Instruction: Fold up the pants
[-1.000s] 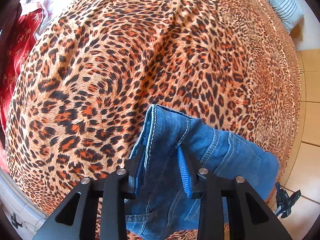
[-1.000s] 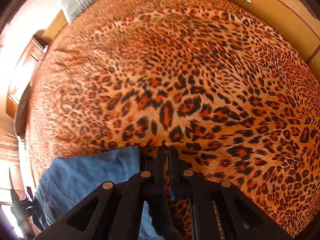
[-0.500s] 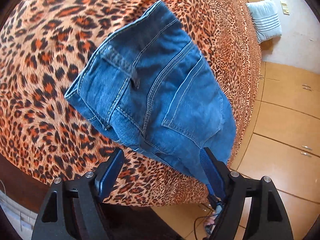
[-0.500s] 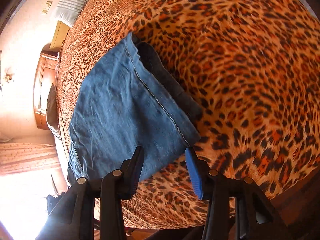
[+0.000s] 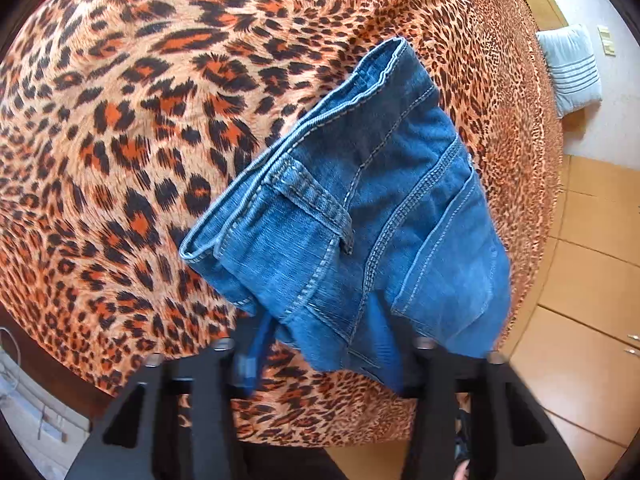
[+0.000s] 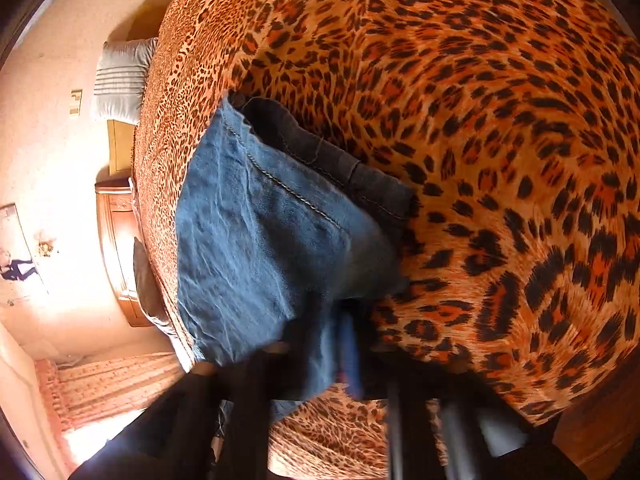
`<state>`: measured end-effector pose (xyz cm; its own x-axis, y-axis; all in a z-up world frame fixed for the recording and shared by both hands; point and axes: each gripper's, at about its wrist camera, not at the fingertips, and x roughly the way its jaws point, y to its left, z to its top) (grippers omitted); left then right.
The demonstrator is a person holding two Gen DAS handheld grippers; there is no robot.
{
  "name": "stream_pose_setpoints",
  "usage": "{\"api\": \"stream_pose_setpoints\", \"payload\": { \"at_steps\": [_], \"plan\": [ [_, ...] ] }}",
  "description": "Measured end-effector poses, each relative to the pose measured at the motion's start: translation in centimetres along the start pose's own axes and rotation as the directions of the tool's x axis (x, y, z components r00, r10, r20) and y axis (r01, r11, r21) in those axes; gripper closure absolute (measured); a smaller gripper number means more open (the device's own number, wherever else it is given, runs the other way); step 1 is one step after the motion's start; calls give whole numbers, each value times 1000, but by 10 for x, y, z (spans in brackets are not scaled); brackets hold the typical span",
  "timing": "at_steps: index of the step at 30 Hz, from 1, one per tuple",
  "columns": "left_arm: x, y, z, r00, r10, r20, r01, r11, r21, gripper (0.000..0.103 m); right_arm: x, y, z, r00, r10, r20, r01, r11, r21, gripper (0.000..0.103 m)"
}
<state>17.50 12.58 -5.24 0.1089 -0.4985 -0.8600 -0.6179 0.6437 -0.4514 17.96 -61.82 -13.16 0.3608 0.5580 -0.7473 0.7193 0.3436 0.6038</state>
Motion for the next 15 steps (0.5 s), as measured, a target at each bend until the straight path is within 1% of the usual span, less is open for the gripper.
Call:
{"api": "stream_pose_setpoints", "payload": {
  "at_steps": [1, 2, 3, 4, 5, 6, 7, 8, 9, 10, 11, 13, 14, 15],
  "plan": [
    [-2, -2, 0, 1000, 7, -6, -7, 1000, -5, 73, -2, 4, 3, 1000, -4, -1, 4, 1000, -6, 100],
    [-5, -3, -2, 1000, -3, -2, 3, 1000, -15, 73, -8, 10, 7, 1000, 8, 15, -8, 1000, -14, 100],
    [-9, -5, -5, 1000, -13, 9, 13, 1000, -8, 74, -18, 20, 9, 998, 41, 41, -40, 999, -35, 100],
    [-12, -7, -8, 1000, -8, 18, 8, 1000, 13, 75, -29, 30, 11, 996, 58, 71, -53, 996, -79, 100],
    [-13, -8, -11, 1000, 8, 28, -9, 999, 31, 75, -36, 39, 13, 994, 58, 89, -47, 992, -121, 100],
    [-9, -7, -13, 999, 23, 33, -24, 999, 45, 75, -36, 43, 17, 995, 39, 89, -25, 988, -155, 100],
    [-1, -3, -14, 999, 42, 23, -43, 998, 44, 75, -30, 41, 20, 996, -10, 83, 24, 985, -172, 100],
    [8, 4, -15, 998, 56, -9, -56, 998, 19, 75, -20, 36, 23, 995, -68, 69, 80, 980, -181, 100],
    [15, 12, -17, 998, 48, -44, -49, 999, -21, 75, -7, 30, 26, 991, -129, 46, 135, 974, -184, 100],
    [16, 20, -18, 998, 19, -52, -22, 998, -51, 75, 1, 22, 26, 986, -165, 37, 169, 970, -173, 100],
    [14, 24, -18, 999, 1, -47, -4, 998, -60, 74, 5, 15, 25, 986, -161, 36, 165, 974, -153, 100],
    [7, 30, -16, 999, -27, -44, 25, 999, -43, 73, 6, 9, 24, 991, -127, 40, 131, 981, -143, 99],
    [0, 37, -14, 998, -48, -45, 47, 998, -41, 72, 3, 8, 24, 992, -122, 35, 126, 982, -139, 97],
    [-9, 42, -13, 997, -72, -34, 71, 997, -41, 70, -1, 9, 24, 992, -122, 24, 124, 983, -137, 91]
  ]
}}
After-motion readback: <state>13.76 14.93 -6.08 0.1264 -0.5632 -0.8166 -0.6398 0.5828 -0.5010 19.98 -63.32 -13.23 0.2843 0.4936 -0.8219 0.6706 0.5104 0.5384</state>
